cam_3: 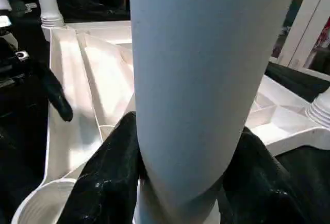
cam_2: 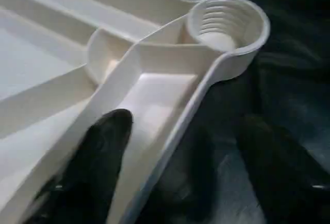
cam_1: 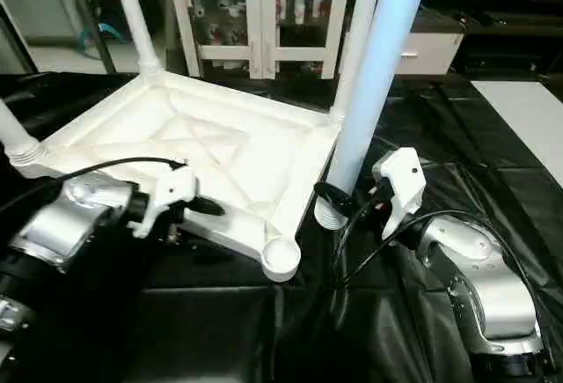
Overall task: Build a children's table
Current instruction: Pick table leg
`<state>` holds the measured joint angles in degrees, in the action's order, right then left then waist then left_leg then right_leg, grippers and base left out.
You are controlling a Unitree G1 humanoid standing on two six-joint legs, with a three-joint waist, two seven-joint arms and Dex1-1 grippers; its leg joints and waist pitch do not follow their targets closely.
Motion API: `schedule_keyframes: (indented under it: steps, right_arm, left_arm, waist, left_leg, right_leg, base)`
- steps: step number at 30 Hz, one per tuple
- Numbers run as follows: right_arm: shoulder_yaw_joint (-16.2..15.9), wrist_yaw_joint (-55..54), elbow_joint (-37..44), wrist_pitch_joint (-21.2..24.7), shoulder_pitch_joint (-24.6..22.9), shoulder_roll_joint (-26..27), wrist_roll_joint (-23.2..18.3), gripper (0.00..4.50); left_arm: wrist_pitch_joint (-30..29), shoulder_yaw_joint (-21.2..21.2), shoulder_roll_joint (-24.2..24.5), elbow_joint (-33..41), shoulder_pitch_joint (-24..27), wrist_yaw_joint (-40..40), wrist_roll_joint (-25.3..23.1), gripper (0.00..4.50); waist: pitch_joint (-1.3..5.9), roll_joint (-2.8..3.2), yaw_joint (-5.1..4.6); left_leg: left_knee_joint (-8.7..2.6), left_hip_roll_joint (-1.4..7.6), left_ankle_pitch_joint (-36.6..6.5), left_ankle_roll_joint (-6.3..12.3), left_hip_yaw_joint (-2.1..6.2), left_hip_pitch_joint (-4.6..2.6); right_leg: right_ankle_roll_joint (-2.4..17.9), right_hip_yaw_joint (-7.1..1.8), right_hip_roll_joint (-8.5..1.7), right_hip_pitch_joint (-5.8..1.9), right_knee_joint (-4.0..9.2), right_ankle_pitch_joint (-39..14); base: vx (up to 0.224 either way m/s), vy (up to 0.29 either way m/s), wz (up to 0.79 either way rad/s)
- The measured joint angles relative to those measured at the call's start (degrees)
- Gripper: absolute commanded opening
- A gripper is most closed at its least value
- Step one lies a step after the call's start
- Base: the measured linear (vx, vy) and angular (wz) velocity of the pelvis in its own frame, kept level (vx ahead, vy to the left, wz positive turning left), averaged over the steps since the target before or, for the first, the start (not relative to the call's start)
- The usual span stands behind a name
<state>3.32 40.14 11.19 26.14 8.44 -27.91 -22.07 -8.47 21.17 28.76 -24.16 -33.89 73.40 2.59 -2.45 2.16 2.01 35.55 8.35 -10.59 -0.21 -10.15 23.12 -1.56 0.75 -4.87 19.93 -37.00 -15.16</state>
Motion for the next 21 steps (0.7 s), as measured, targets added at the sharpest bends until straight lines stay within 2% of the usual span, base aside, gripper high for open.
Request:
schedule_keyframes:
  steps: [2,5,11,13,16,18,21]
  right_arm:
    - [0.0,0.0,0.0,0.0,-0.2,0.0,0.0,1.86]
    - [0.0,0.0,0.0,0.0,-0.2,0.0,0.0,1.86]
    - [0.0,0.1,0.2,0.0,-0.4,-0.3,0.0,1.86]
    - [0.0,0.0,0.8,0.0,-1.4,-0.4,0.0,1.86]
    - [0.0,-0.2,1.2,0.0,-1.9,-0.4,0.0,1.86]
    - [0.0,-0.3,1.4,0.0,-1.9,-0.4,0.0,1.86]
    - [0.0,-0.2,2.0,0.0,-2.0,-0.5,0.0,1.86]
  left_arm:
    - [1.9,0.1,-0.2,-1.0,-0.1,-0.2,-0.5,3.15]
    - [3.4,0.4,-0.5,-2.4,-0.5,-0.5,-1.3,2.98]
    - [3.9,1.6,-0.8,-3.5,-0.9,1.0,-1.8,2.55]
    - [4.4,1.7,-0.9,-4.4,-1.4,1.4,-2.2,2.27]
    - [5.0,1.7,-1.1,-5.0,-2.0,1.4,-2.4,2.19]
    - [5.2,1.8,-1.5,-5.5,-2.2,1.6,-2.4,1.91]
    - [6.0,2.3,-2.4,-6.5,-3.1,2.4,-2.4,1.77]
  waist:
    - [-0.01,-0.02,-0.06]
    - [-0.02,-0.04,-0.07]
    - [-0.01,-0.01,0.0]
    - [-0.02,0.0,0.0]
    - [-0.02,0.03,-0.09]
    - [-0.04,0.08,-0.11]
    - [-0.07,0.09,-0.06]
  left_leg:
    - [0.0,-0.01,0.0,0.0,-0.08,-0.03]
    - [0.0,-0.02,0.0,0.01,-0.2,-0.03]
    - [-0.02,-0.02,0.0,0.02,-0.34,-0.01]
    - [-0.09,-0.02,0.0,0.02,-0.36,0.0]
    - [-0.11,-0.02,0.0,0.02,-0.4,0.0]
    - [-0.11,-0.02,0.0,0.02,-0.4,0.0]
    - [-0.14,-0.01,0.0,0.02,-0.41,-0.01]
  right_leg:
    - [0.1,0.02,-0.07,0.01,0.0,0.0]
    - [0.1,0.06,-0.21,0.04,0.01,0.1]
    - [0.1,0.05,-0.27,0.07,0.12,0.0]
    - [0.1,0.06,-0.27,0.07,0.21,0.0]
    - [0.1,0.03,-0.28,0.07,0.24,0.0]
    - [0.1,0.03,-0.28,0.07,0.26,0.0]
    - [0.1,0.03,-0.28,0.07,0.26,0.0]
  base:
    - [0.0,0.0,0.0]
    - [0.0,0.0,0.0]
    - [0.0,0.0,0.0]
    - [0.0,0.0,0.0]
    - [0.0,0.0,0.0]
    - [0.0,0.0,0.0]
    - [0.0,0.0,0.0]
